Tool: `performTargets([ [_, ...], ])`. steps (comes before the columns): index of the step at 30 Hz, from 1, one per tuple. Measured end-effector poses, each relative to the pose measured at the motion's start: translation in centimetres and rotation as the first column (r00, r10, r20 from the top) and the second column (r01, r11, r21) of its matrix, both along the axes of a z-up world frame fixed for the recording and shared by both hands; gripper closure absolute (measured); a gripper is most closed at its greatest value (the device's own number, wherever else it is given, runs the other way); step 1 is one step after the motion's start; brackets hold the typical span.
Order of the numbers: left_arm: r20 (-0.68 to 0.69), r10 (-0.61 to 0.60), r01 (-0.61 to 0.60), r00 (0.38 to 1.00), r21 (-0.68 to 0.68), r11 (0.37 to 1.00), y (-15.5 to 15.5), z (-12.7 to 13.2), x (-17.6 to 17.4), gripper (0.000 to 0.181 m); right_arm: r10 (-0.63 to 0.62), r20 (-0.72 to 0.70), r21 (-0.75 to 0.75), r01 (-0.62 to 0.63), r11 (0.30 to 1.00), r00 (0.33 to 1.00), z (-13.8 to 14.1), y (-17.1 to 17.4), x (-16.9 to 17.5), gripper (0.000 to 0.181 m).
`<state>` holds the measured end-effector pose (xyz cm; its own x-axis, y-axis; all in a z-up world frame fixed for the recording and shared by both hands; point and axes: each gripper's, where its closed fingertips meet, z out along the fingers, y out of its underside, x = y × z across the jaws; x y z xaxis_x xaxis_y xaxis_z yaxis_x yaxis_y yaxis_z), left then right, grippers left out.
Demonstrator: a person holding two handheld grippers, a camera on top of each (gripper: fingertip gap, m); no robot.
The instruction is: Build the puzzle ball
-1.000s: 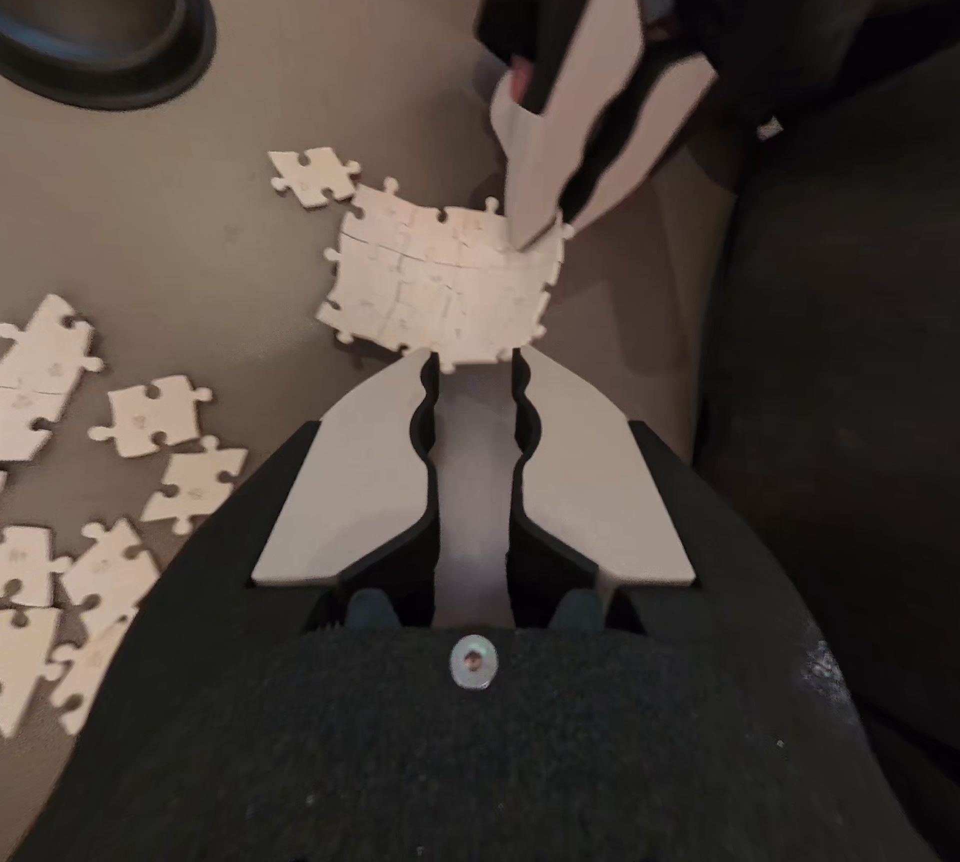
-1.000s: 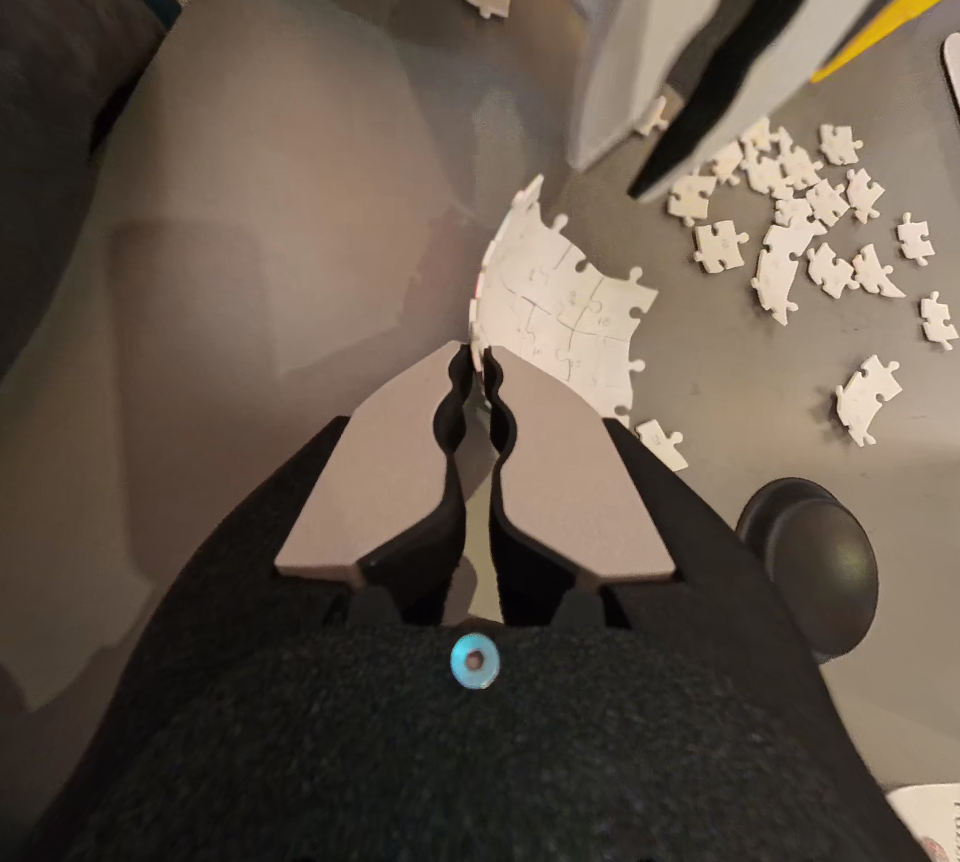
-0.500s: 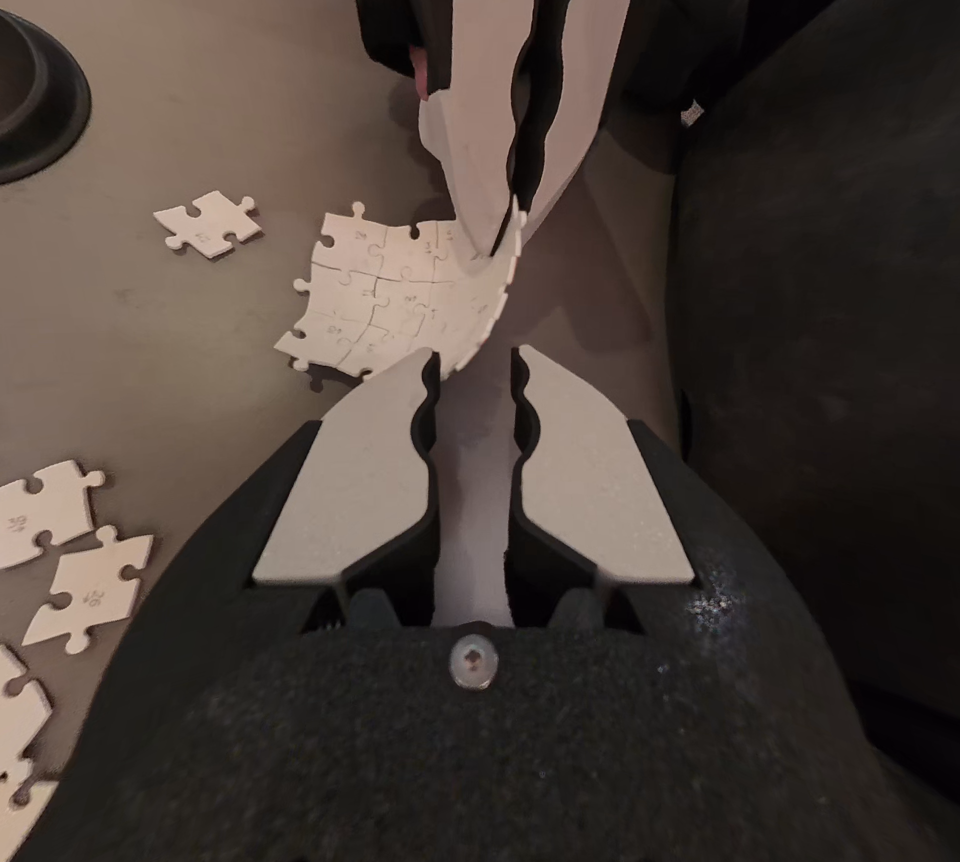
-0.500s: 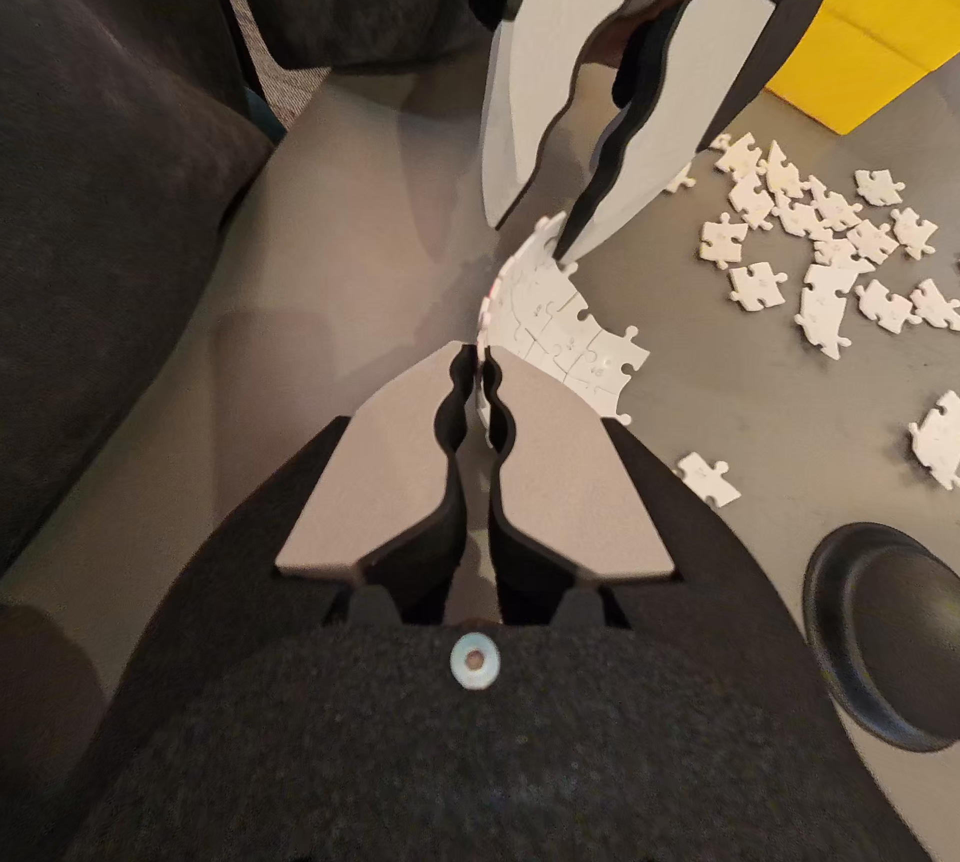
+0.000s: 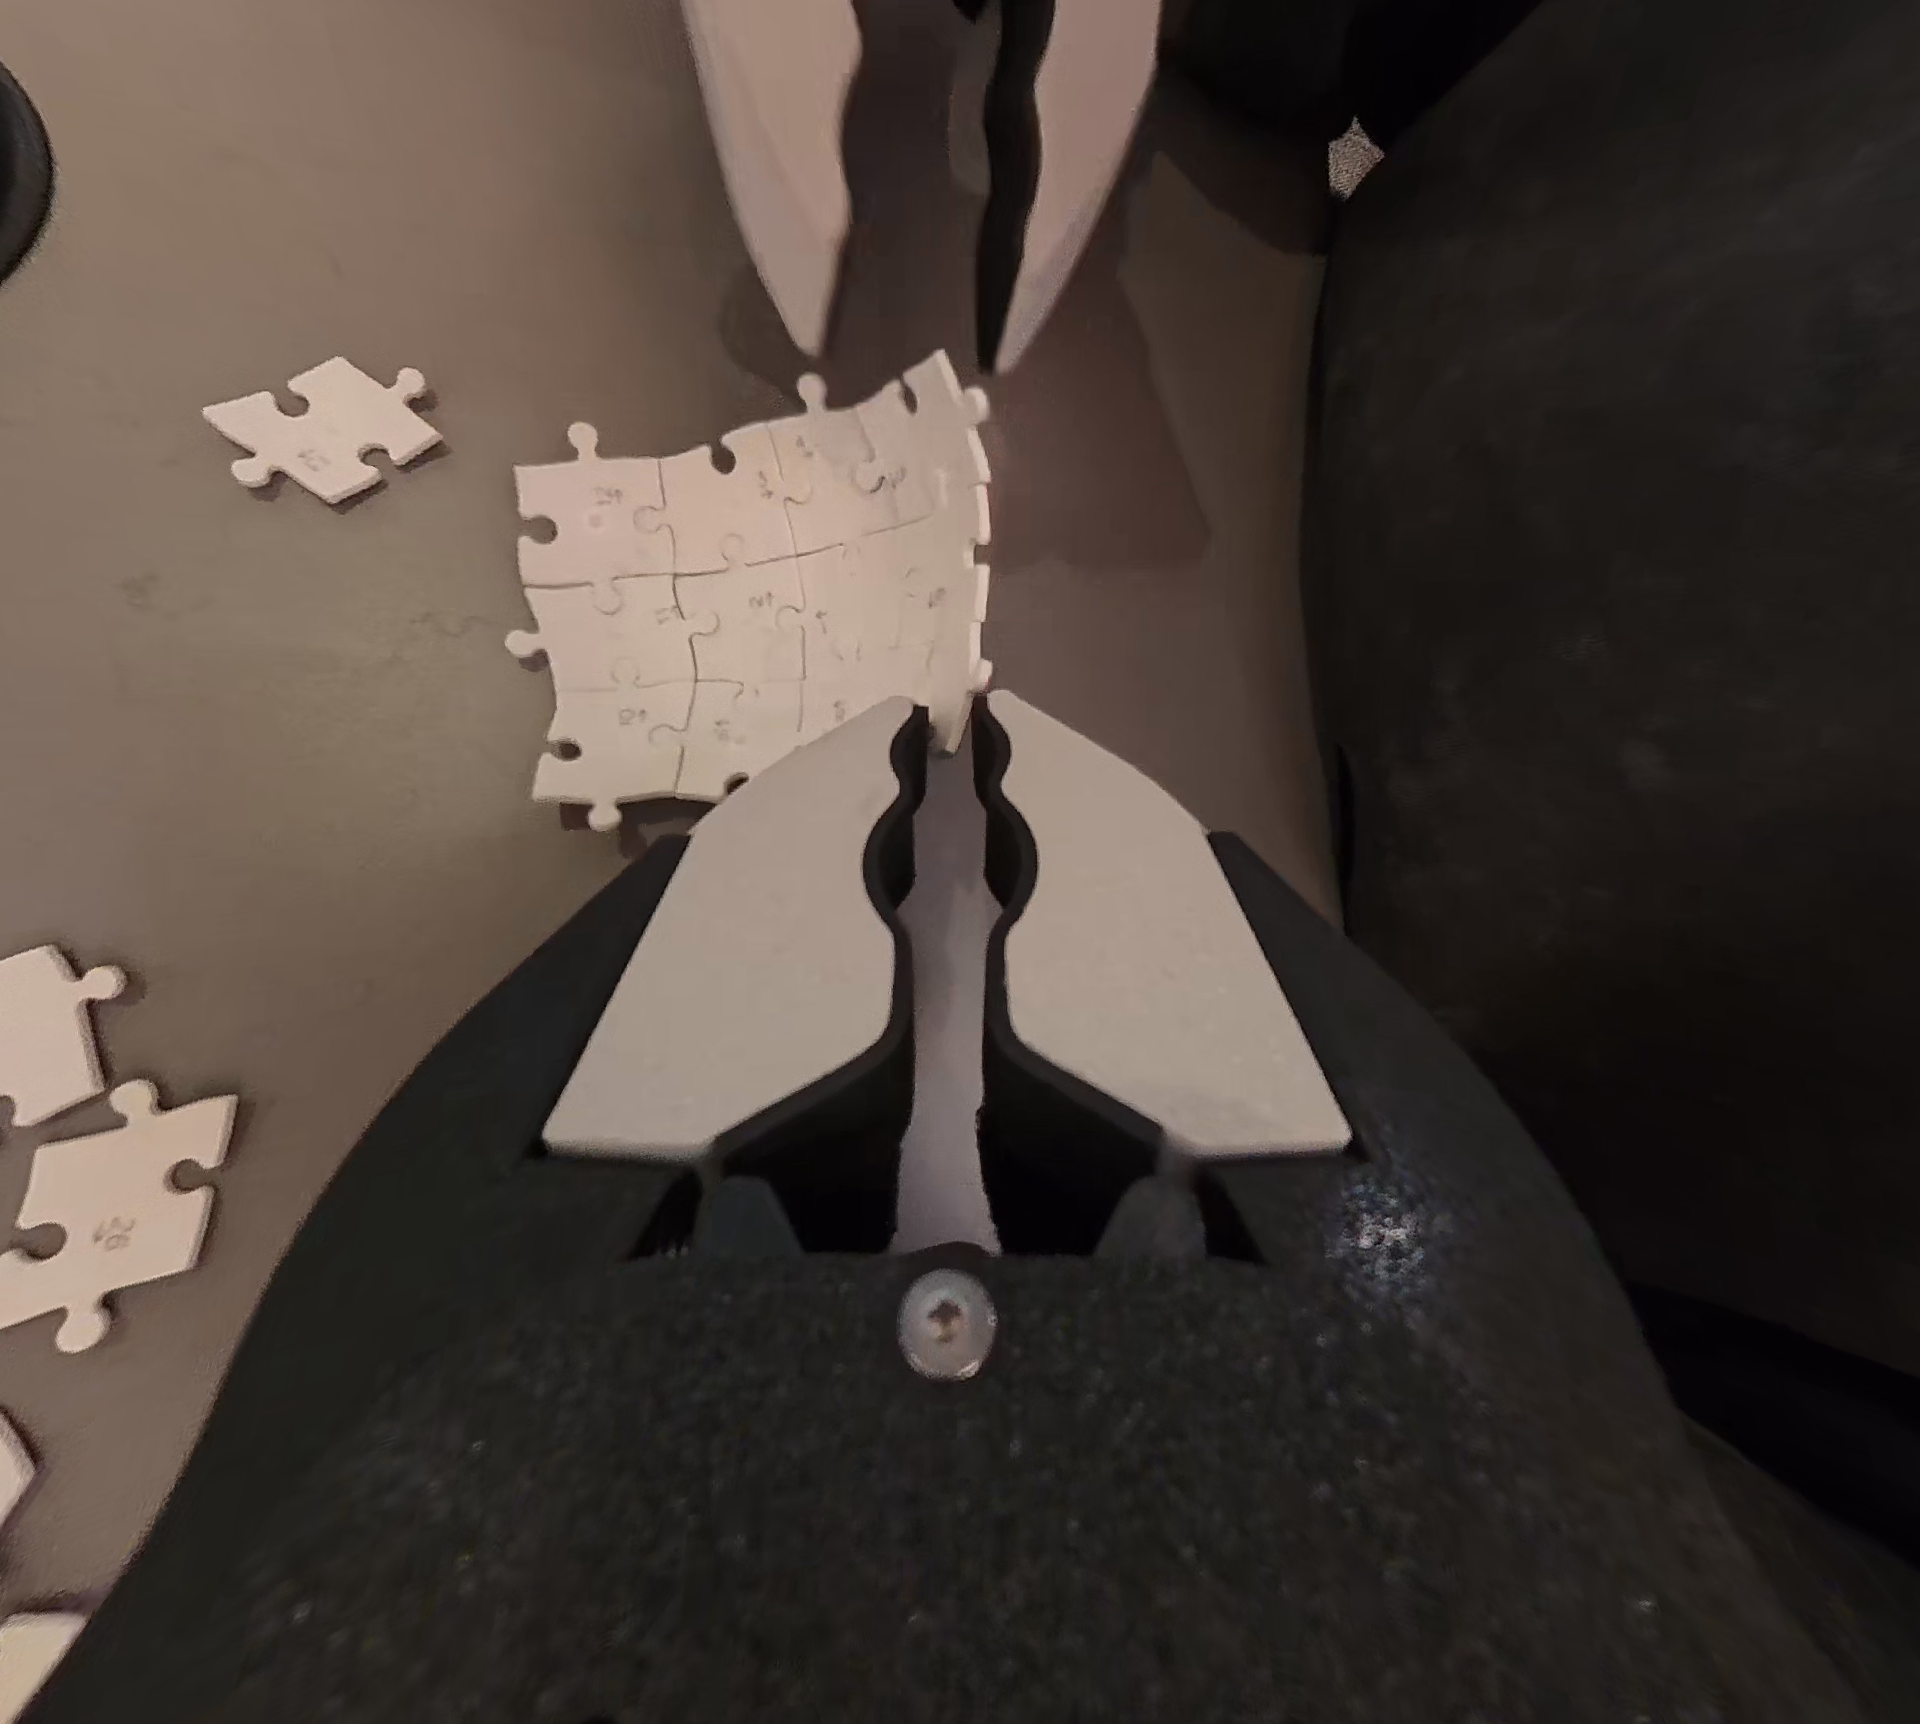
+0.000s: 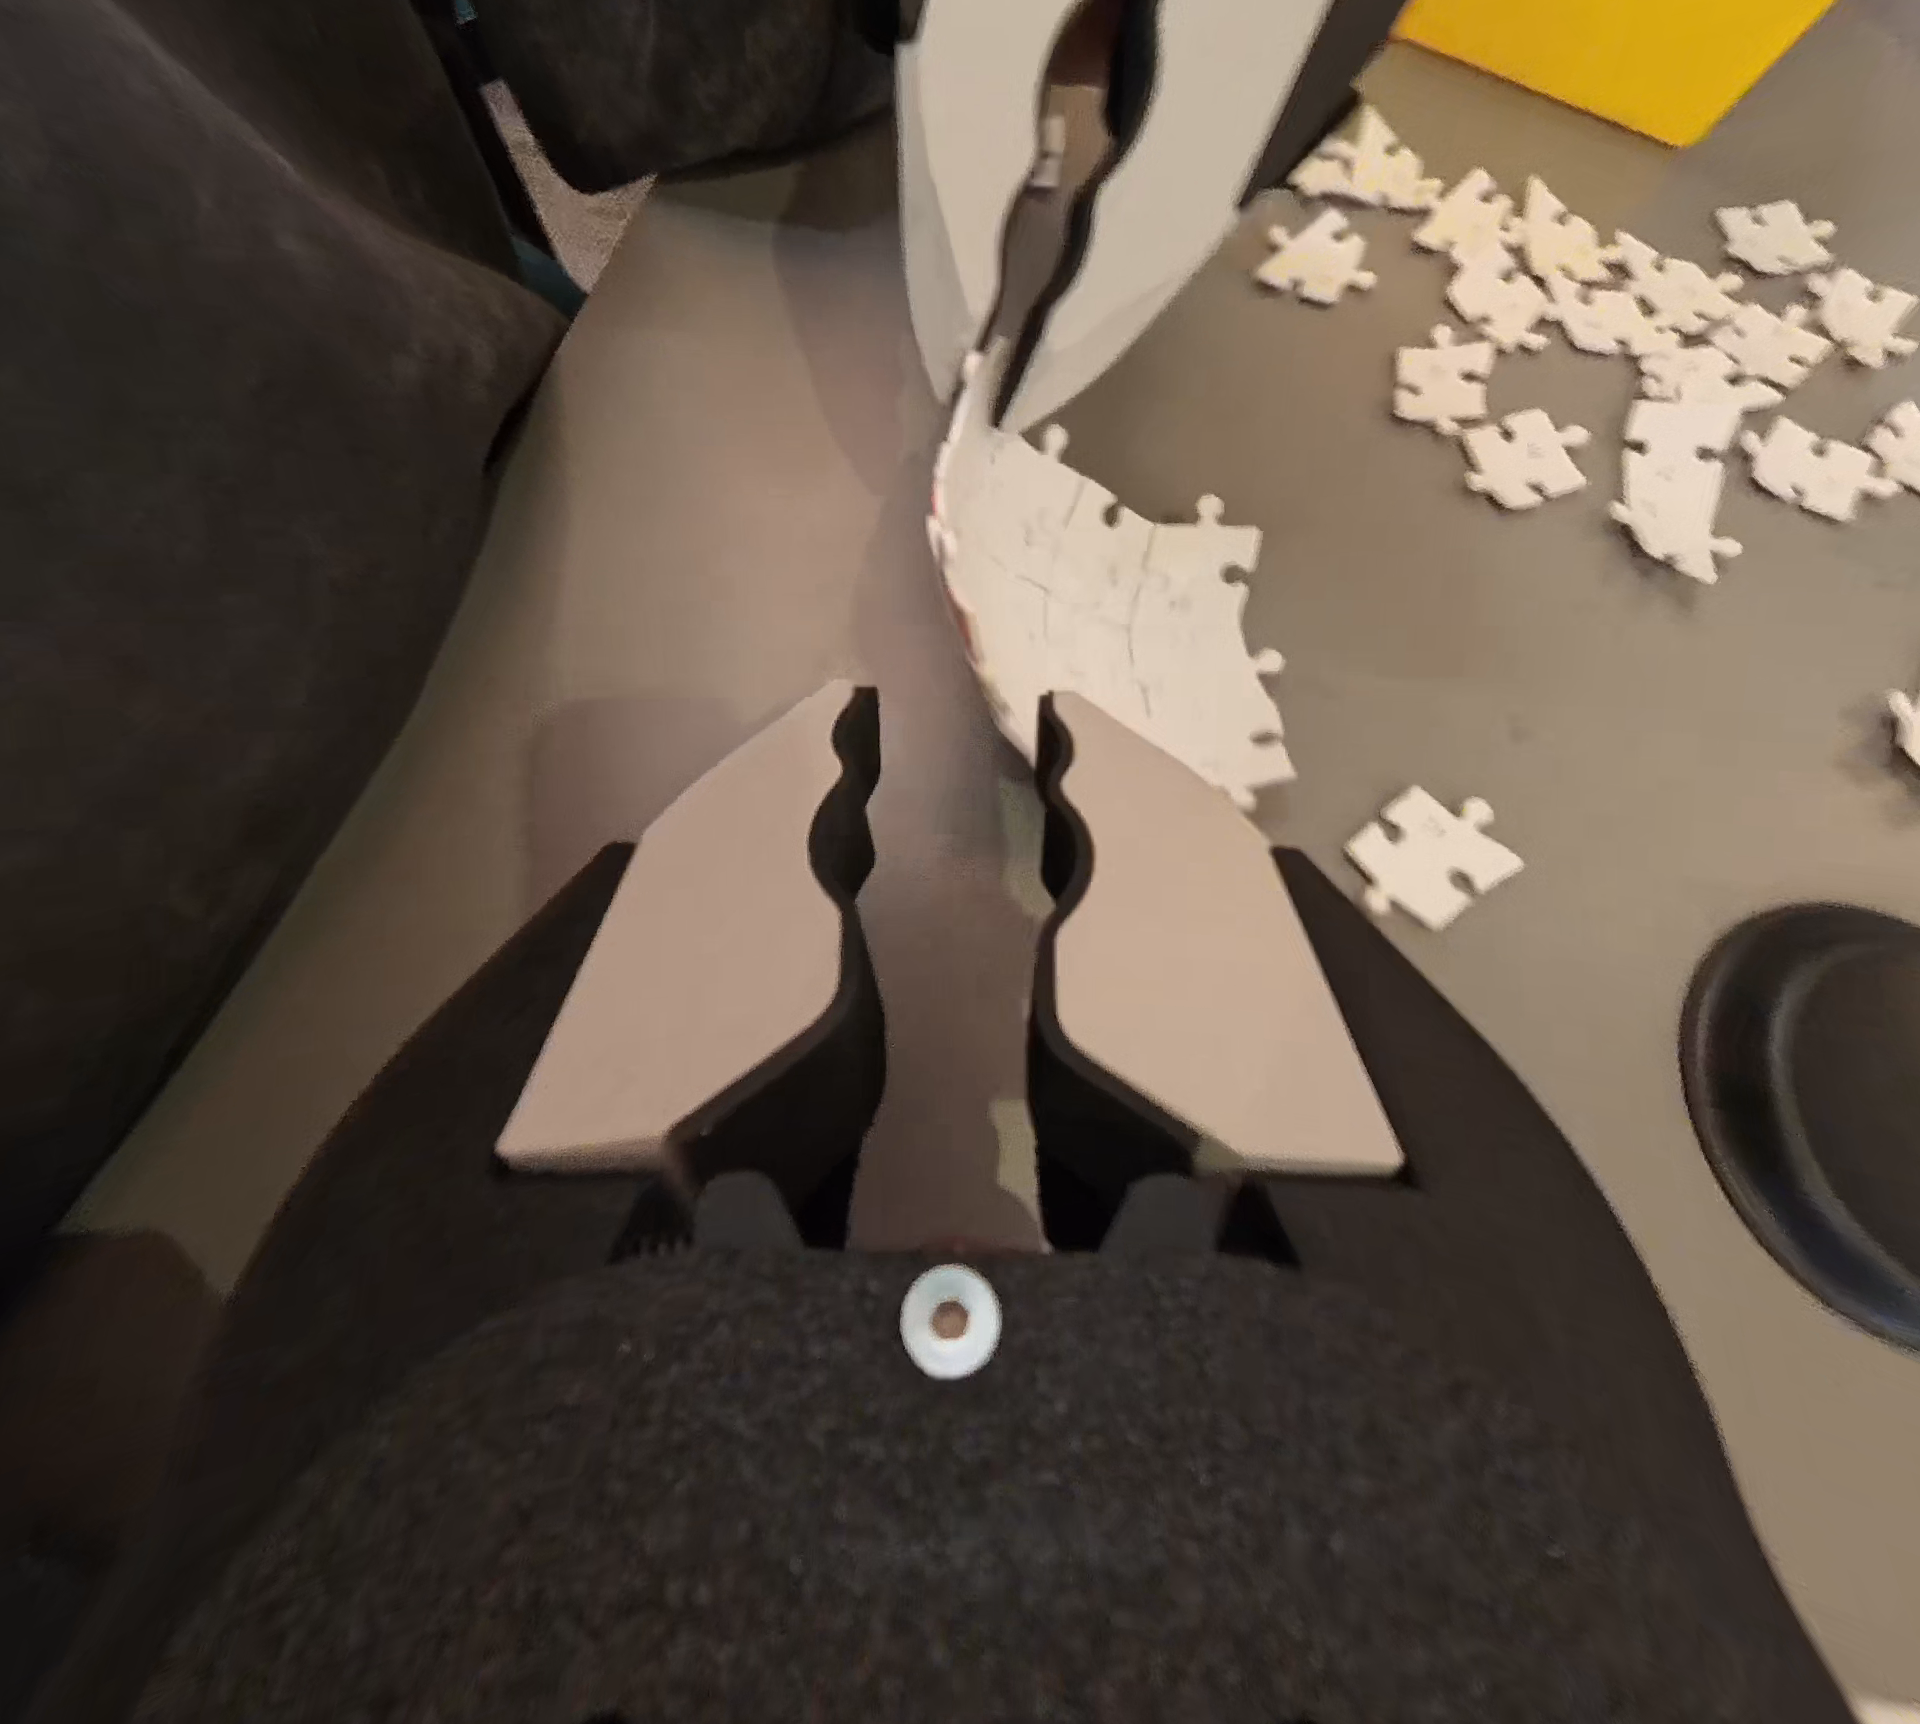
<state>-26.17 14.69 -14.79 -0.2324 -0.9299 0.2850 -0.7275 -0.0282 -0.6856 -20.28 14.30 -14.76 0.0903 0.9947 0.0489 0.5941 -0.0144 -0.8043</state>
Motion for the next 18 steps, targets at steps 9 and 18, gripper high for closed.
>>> performTargets([
  [9,-0.041,0.042,-0.041,0.998,0.042,0.998,0.1,0.5,-1.0,0.176,-0.313,0.113,0.026,0.312,0.950,0.943,-2.2,9.0,4.7,0.143],
  [18,-0.061,0.081,-0.073,0.995,0.125,0.990,0.5,1.3,-1.2,0.179,-0.317,0.234,0.064,0.310,0.948,0.919,-4.6,10.7,3.0,0.145],
])
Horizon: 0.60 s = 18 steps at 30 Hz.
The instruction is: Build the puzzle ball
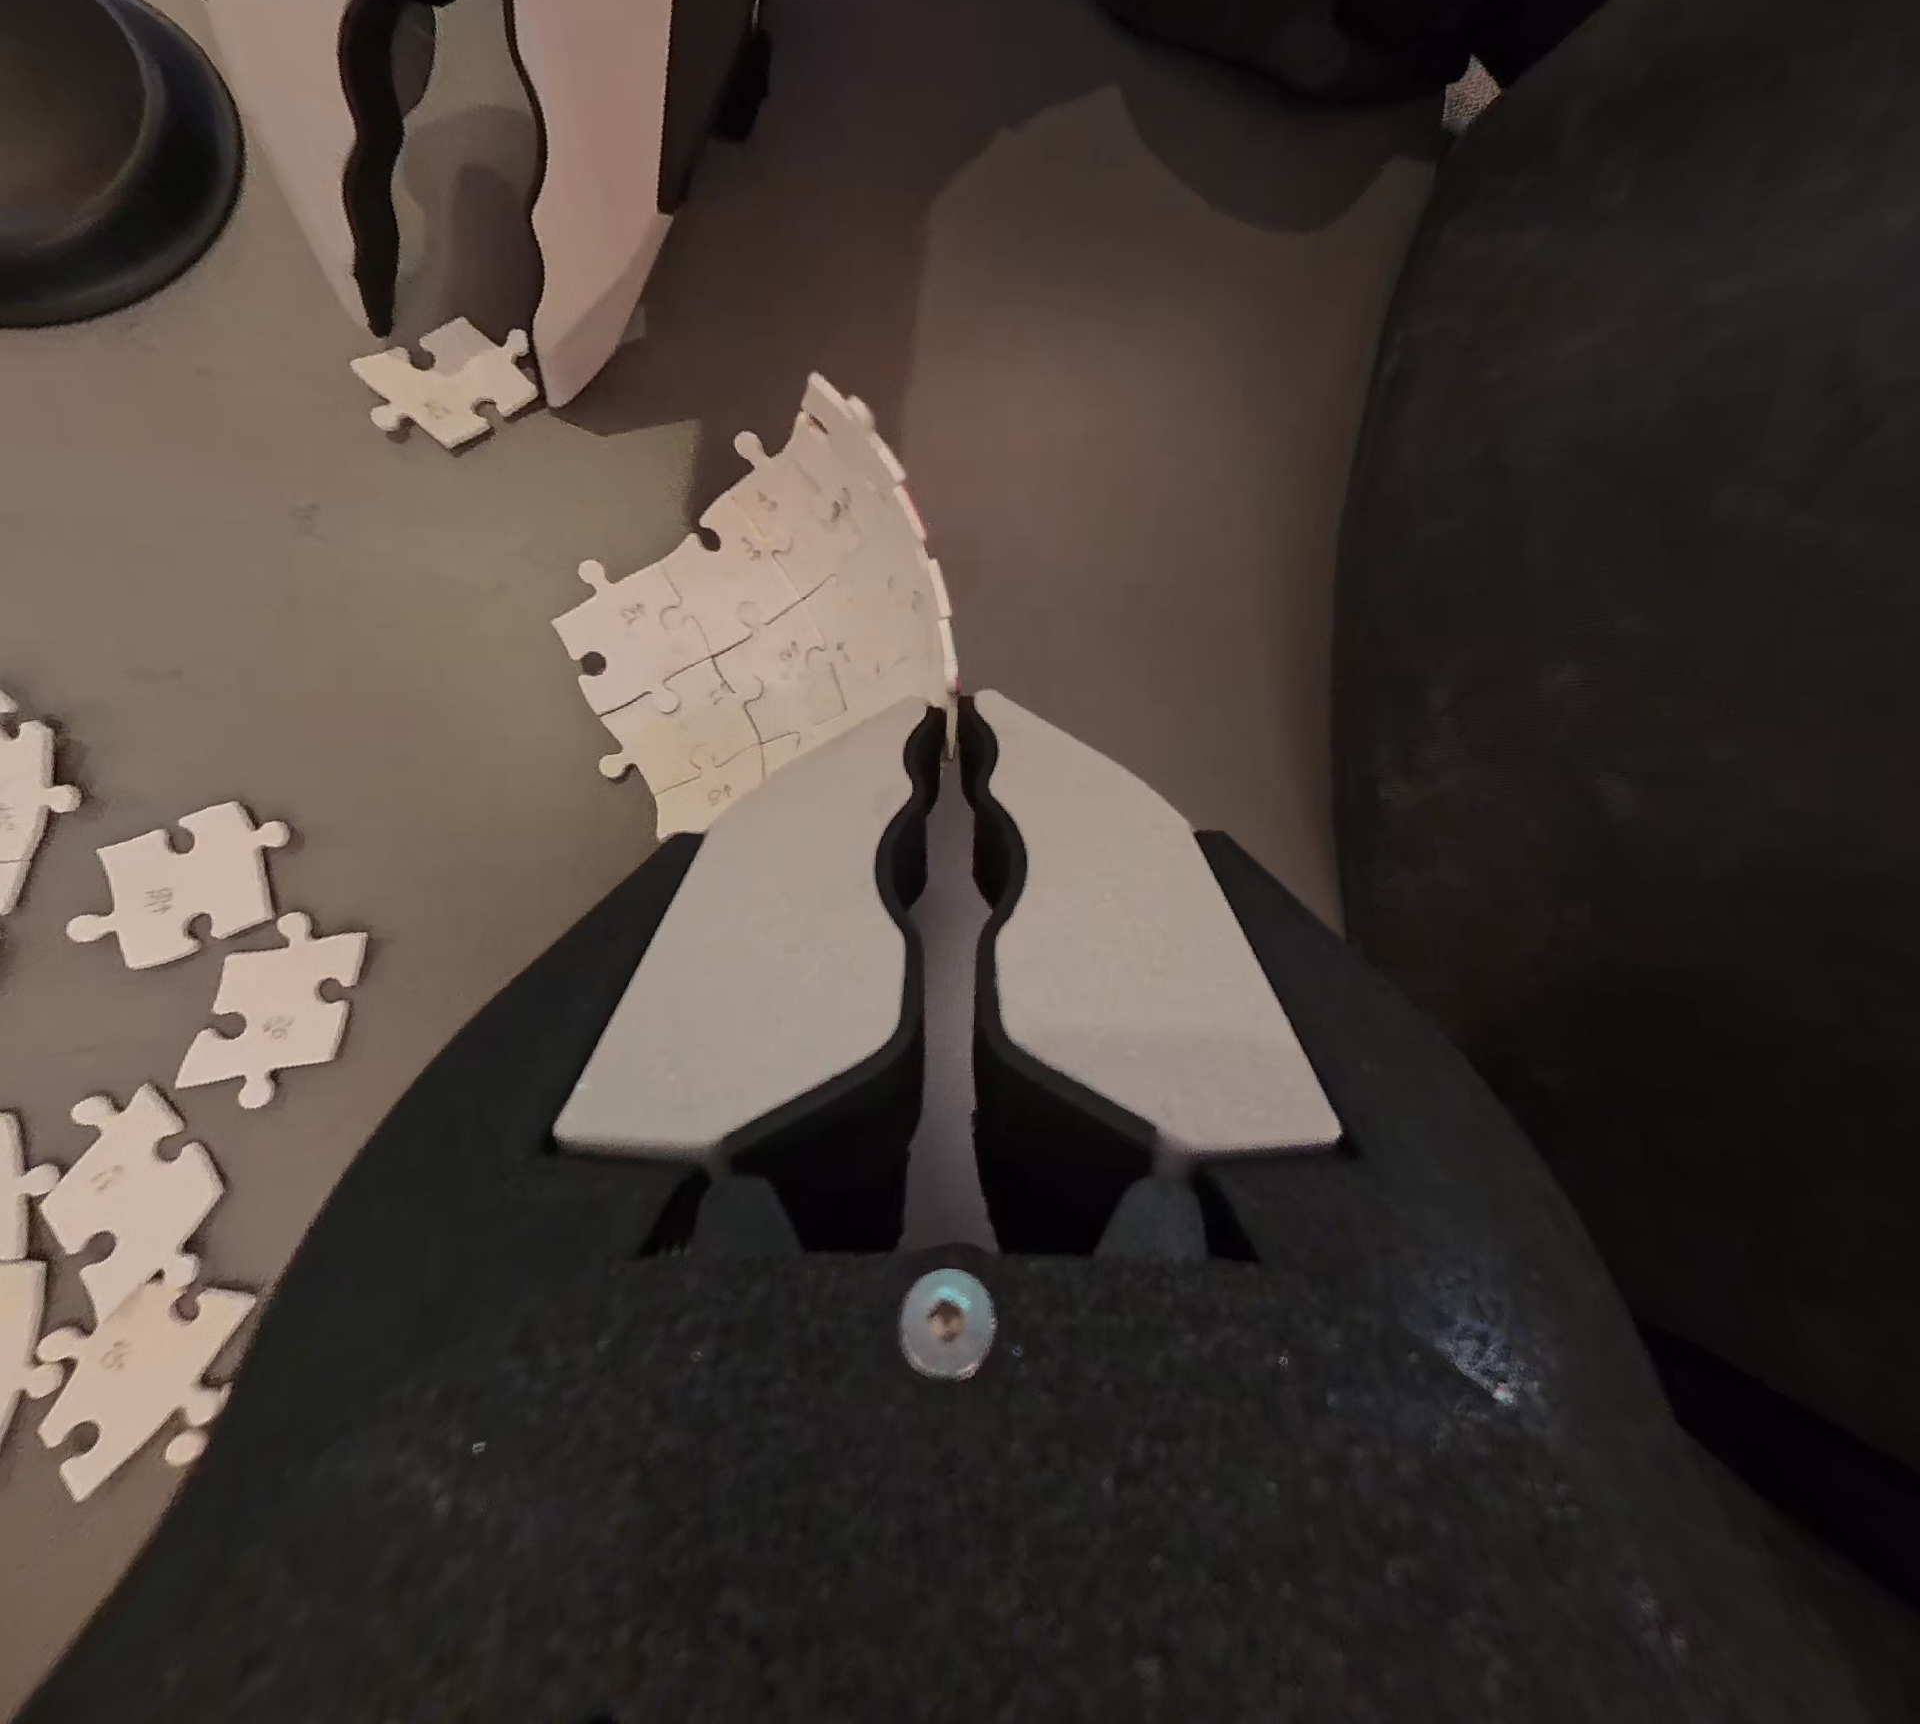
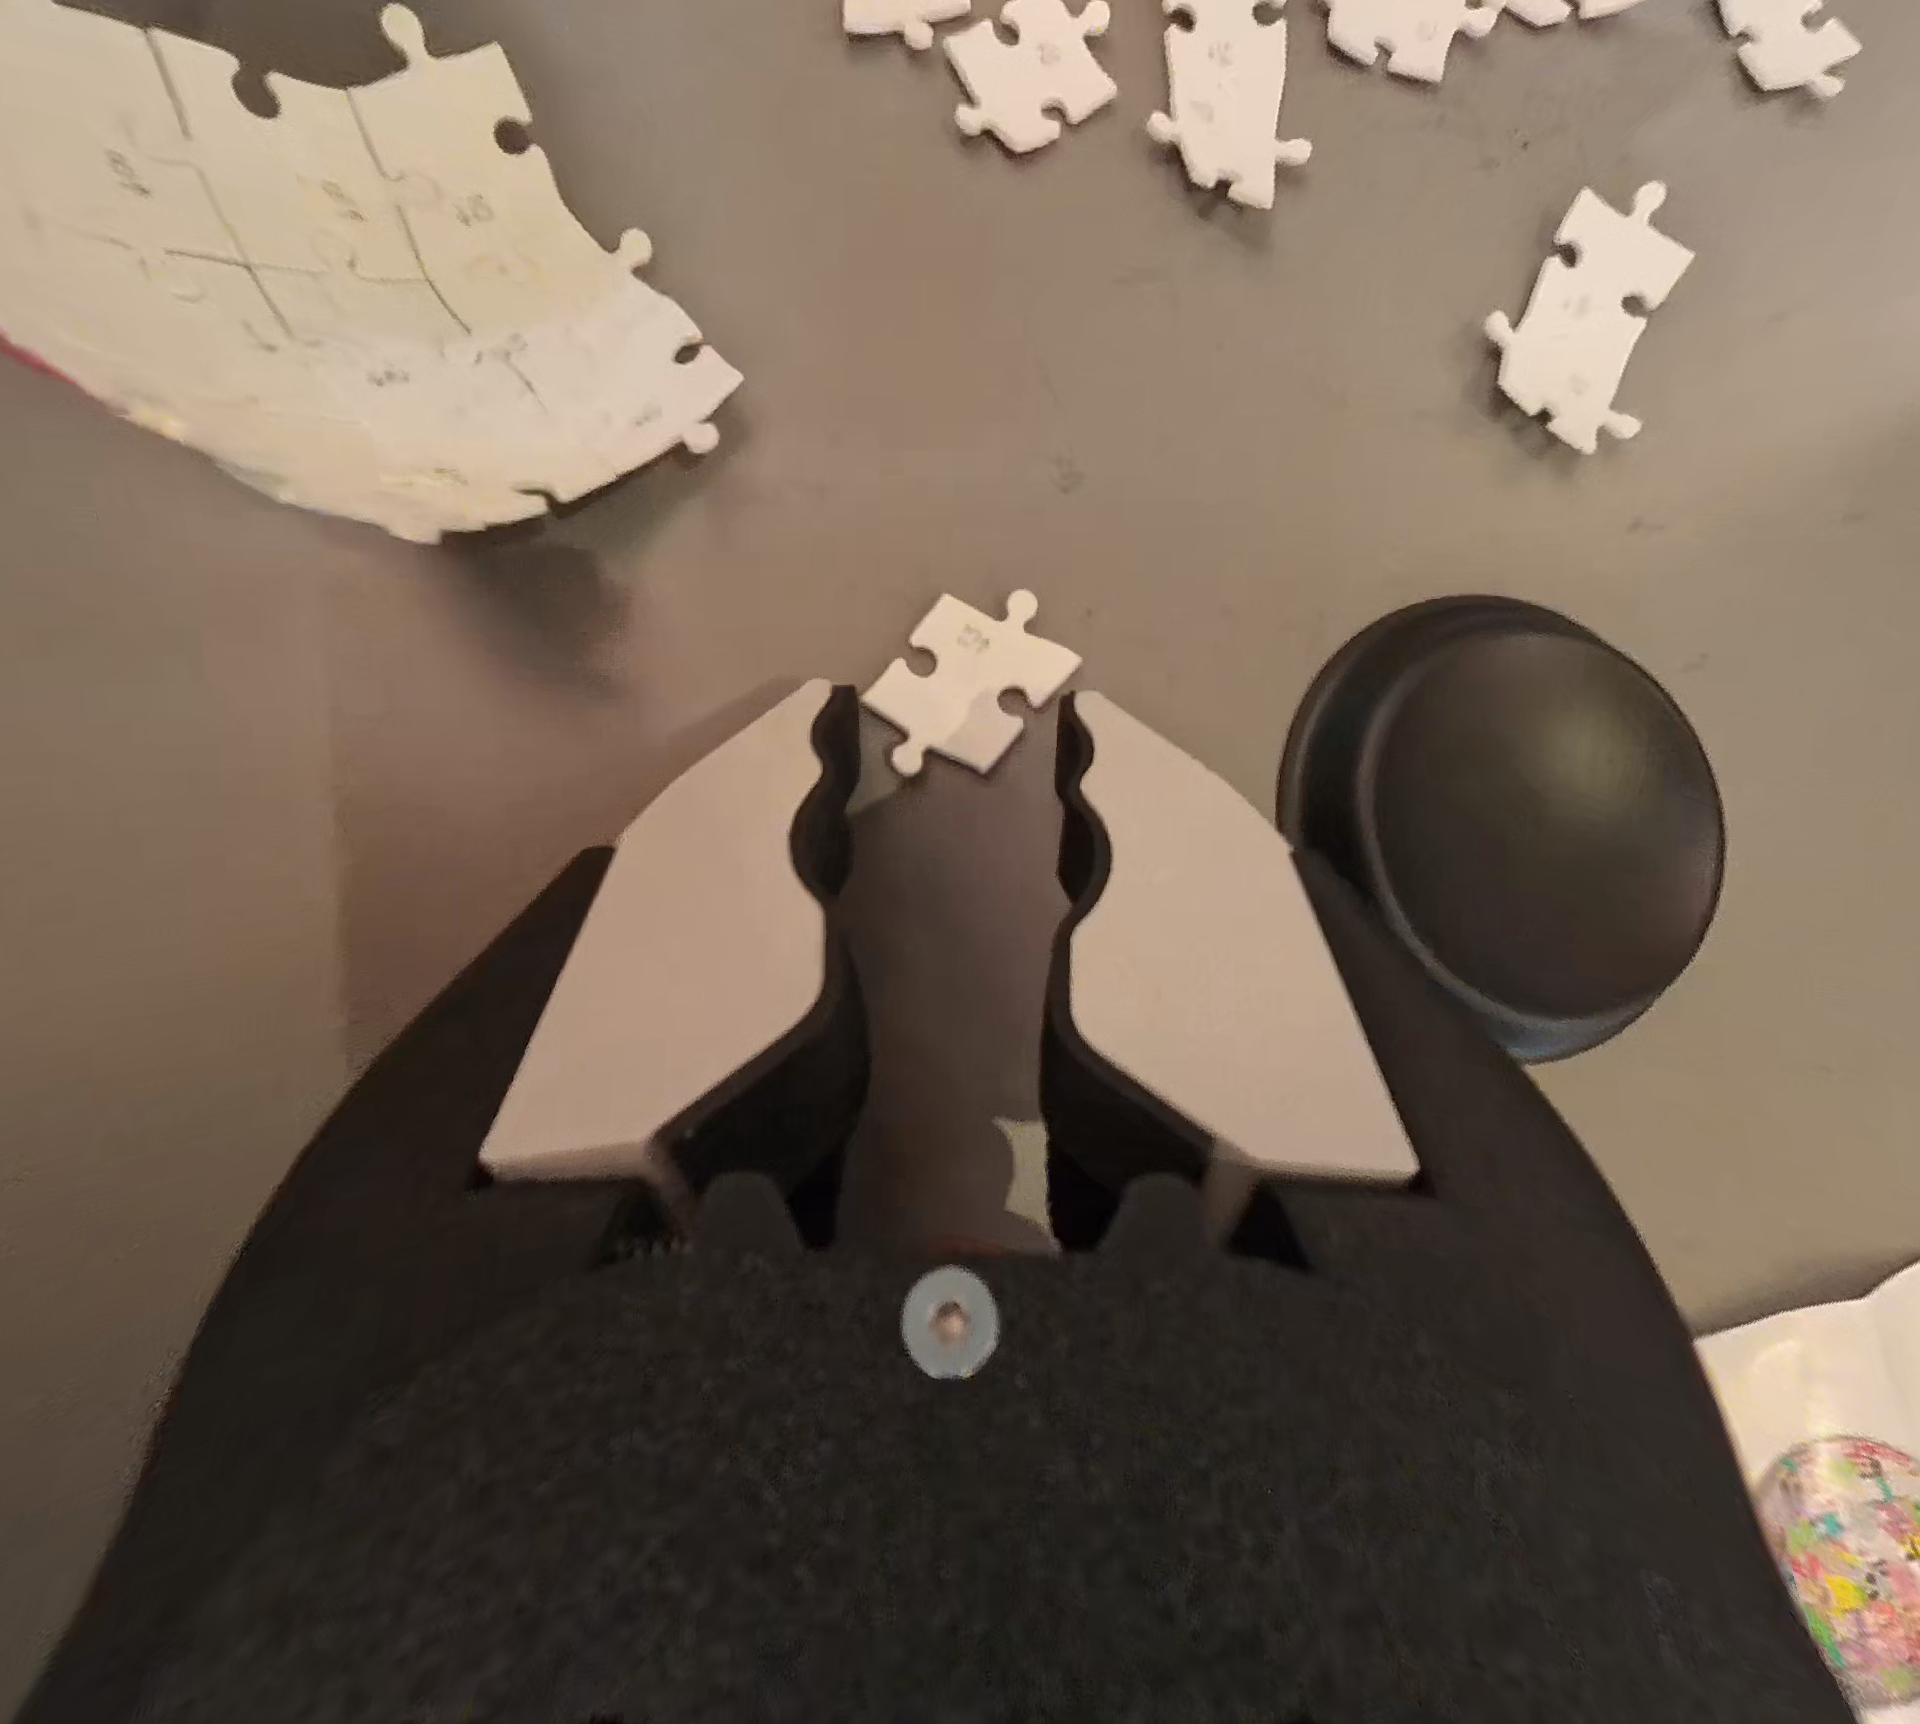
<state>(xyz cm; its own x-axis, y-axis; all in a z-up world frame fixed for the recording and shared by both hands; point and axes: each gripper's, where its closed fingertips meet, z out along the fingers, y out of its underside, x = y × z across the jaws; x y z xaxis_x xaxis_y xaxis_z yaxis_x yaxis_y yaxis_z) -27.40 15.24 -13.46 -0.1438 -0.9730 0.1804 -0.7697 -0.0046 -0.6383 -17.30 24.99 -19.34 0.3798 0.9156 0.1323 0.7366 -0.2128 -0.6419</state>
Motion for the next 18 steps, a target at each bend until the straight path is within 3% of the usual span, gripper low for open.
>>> performTargets([
  [3,-0.013,-0.003,0.003,1.000,0.007,1.000,-0.1,-0.1,0.0,0.179,0.004,0.025,0.019,-0.005,1.000,1.000,-0.1,-0.3,-0.1,0.166],
  [12,-0.037,0.010,-0.009,0.999,0.026,1.000,0.1,-0.3,0.3,0.179,-0.001,0.003,0.056,0.000,0.998,1.000,0.8,-0.9,-0.5,0.176],
  [18,-0.058,-0.001,0.004,0.998,0.041,0.999,-0.1,-0.7,0.6,0.178,-0.033,-0.054,-0.001,0.033,0.999,0.998,1.2,-1.1,-0.3,0.150],
])
